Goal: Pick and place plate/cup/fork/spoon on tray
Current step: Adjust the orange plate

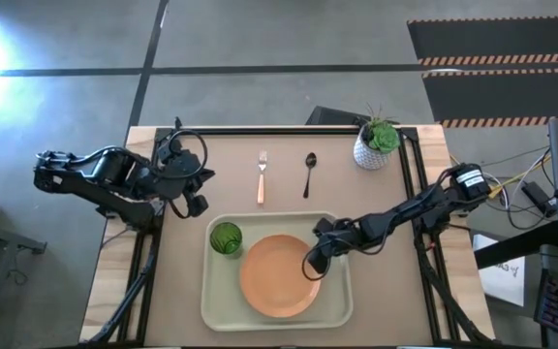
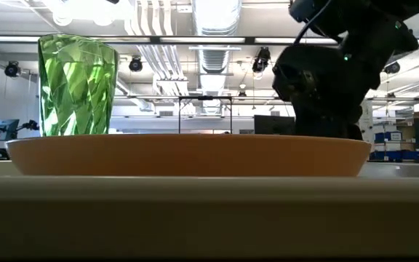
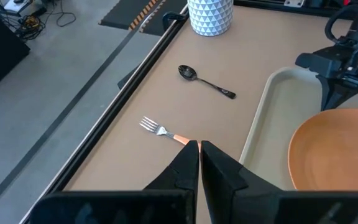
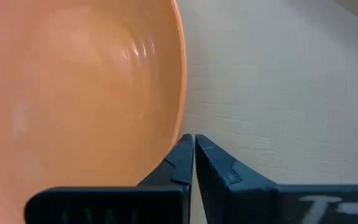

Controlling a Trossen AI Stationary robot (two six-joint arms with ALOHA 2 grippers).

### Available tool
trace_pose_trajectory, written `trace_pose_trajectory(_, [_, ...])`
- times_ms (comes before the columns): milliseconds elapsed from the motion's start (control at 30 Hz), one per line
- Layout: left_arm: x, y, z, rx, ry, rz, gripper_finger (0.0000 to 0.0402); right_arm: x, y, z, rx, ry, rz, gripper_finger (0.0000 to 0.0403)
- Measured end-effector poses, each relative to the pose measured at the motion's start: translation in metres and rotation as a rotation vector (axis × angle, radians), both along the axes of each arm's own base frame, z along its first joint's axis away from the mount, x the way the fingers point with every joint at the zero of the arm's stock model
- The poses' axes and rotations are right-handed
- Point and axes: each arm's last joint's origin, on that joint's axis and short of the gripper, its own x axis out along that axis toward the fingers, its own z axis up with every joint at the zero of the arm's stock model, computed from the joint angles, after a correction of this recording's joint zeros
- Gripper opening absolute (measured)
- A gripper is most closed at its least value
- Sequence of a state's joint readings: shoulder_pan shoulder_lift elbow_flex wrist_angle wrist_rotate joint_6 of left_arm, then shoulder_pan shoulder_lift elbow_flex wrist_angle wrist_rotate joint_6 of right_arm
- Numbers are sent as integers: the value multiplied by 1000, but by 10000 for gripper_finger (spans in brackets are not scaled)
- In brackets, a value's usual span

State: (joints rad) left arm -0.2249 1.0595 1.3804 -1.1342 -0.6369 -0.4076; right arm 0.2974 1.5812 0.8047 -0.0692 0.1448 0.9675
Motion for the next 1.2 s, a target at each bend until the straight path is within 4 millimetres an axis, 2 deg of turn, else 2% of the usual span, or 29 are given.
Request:
trace_pose_trajectory(433, [0,0,0,1,6,0,0,1,1,-1,15,2,-39,9])
trace_pose_trajectory(1200, [0,0,0,1,6,1,0,-2,21,2,71,-42,-81,9])
